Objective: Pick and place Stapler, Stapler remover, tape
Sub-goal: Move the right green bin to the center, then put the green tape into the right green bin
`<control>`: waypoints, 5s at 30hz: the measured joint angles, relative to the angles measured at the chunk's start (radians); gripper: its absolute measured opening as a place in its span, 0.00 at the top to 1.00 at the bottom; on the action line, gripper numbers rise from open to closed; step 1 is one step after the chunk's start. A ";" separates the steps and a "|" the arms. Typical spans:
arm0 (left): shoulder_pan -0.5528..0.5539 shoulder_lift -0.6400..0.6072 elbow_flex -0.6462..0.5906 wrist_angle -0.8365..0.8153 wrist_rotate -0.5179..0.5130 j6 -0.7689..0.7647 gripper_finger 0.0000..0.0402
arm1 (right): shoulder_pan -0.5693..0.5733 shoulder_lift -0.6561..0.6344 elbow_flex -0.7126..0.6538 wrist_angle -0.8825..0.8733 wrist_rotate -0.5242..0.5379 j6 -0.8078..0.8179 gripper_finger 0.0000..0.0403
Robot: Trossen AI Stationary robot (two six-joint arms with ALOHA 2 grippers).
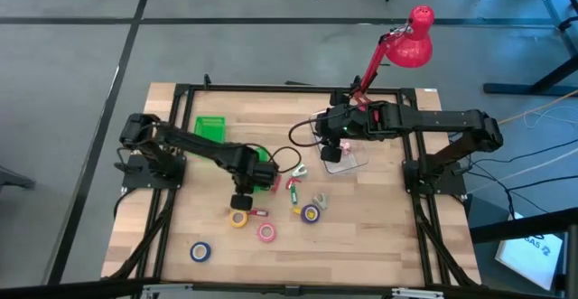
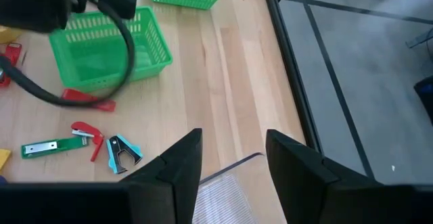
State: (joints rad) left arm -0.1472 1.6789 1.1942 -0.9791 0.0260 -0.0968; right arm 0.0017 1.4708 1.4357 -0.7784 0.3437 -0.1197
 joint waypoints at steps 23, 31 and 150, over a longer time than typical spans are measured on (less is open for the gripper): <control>-0.069 -0.682 -0.005 -0.170 -0.406 -0.267 0.89 | 0.000 0.000 0.000 0.031 -0.004 -0.030 0.59; -0.088 -0.839 -0.008 -0.155 -0.366 -0.227 0.89 | 0.000 0.000 0.000 0.043 -0.004 -0.046 0.59; 0.218 -1.679 -1.186 1.012 0.072 0.111 0.89 | 0.322 -0.001 0.000 -0.036 -0.180 0.015 0.59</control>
State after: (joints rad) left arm 0.0711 -0.0002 0.0082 0.0330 0.0978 0.0139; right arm 0.3236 1.4700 1.4357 -0.8140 0.1638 -0.1049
